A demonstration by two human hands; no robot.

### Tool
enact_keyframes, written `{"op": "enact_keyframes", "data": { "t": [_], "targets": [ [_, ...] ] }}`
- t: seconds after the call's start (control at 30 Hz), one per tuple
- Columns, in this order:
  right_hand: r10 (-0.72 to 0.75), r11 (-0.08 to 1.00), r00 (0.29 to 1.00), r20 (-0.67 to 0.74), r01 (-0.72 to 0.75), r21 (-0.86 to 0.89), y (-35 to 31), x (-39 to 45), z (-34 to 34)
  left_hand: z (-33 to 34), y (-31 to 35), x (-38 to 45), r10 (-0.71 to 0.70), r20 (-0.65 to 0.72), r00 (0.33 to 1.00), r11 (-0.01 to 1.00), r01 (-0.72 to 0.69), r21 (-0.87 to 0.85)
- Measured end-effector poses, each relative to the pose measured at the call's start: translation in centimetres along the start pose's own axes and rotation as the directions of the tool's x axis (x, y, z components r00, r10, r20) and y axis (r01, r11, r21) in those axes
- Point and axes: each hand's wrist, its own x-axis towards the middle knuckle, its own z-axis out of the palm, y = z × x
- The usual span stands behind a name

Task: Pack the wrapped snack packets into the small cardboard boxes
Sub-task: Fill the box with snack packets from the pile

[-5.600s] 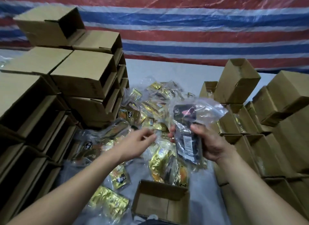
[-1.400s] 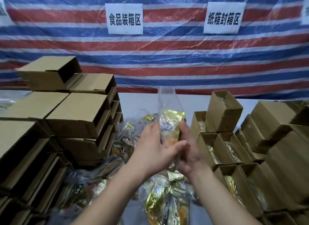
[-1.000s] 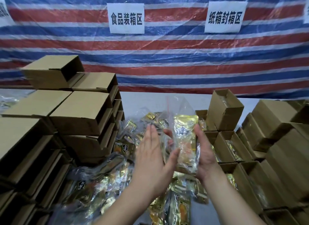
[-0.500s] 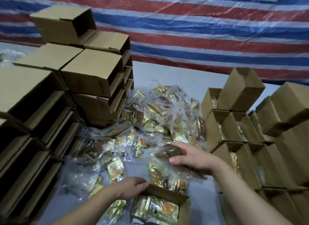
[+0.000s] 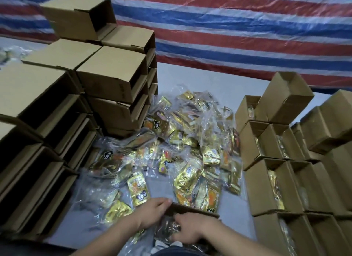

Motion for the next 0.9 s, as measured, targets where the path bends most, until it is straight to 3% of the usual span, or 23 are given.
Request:
{"op": "enact_keyframes", "data": {
  "t": [0.2, 0.37, 0.5, 0.57, 0.63, 0.73, 0.83, 0.9],
  "targets": [
    [-0.022, 0.995, 0.990, -0.140, 0.008, -0.101, 1.0, 2.4, 3.2, 0.5, -0.3, -0.4, 0.018, -0.056, 0.998, 0.999, -0.019, -0.026],
    [-0.130, 0.936, 0.984, -0.124, 0.163, 0.311, 1.8, -0.3, 1.8, 0.7, -0.9, -0.3, 0.031, -0.059, 0.998, 0.999, -0.032, -0.020],
    [-0.112, 0.954, 0.965, -0.238, 0.171, 0.246, 2.4, -2.8, 0.8, 1.0, -1.2, -0.2, 0.020, -0.068, 0.997, 0.998, -0.023, -0.056],
    [-0.076, 0.975, 0.980, -0.183, 0.112, 0.194, 1.9, -2.9, 1.0, 1.1, -1.2, -0.2, 0.008, -0.070, 0.997, 0.997, -0.013, -0.079],
    [-0.021, 0.980, 0.999, -0.030, 0.026, 0.200, 1.2, -1.8, 1.9, 1.0, -1.1, -0.2, 0.009, -0.065, 0.998, 0.997, -0.014, -0.079],
    [-0.022, 0.935, 0.990, 0.140, -0.029, 0.353, 0.0, -0.6, 2.7, 1.0, -1.1, -0.5, 0.021, -0.050, 0.999, 0.994, -0.027, -0.104],
    [-0.014, 0.898, 0.988, 0.152, -0.055, 0.437, -0.6, -0.8, 2.6, 0.9, -1.2, -0.6, 0.023, -0.045, 0.999, 0.990, -0.029, -0.138],
    [0.029, 0.916, 0.991, 0.129, -0.078, 0.394, -0.5, -1.5, 2.1, 0.9, -1.1, -0.6, 0.024, -0.047, 0.999, 0.987, -0.032, -0.157]
  ]
}}
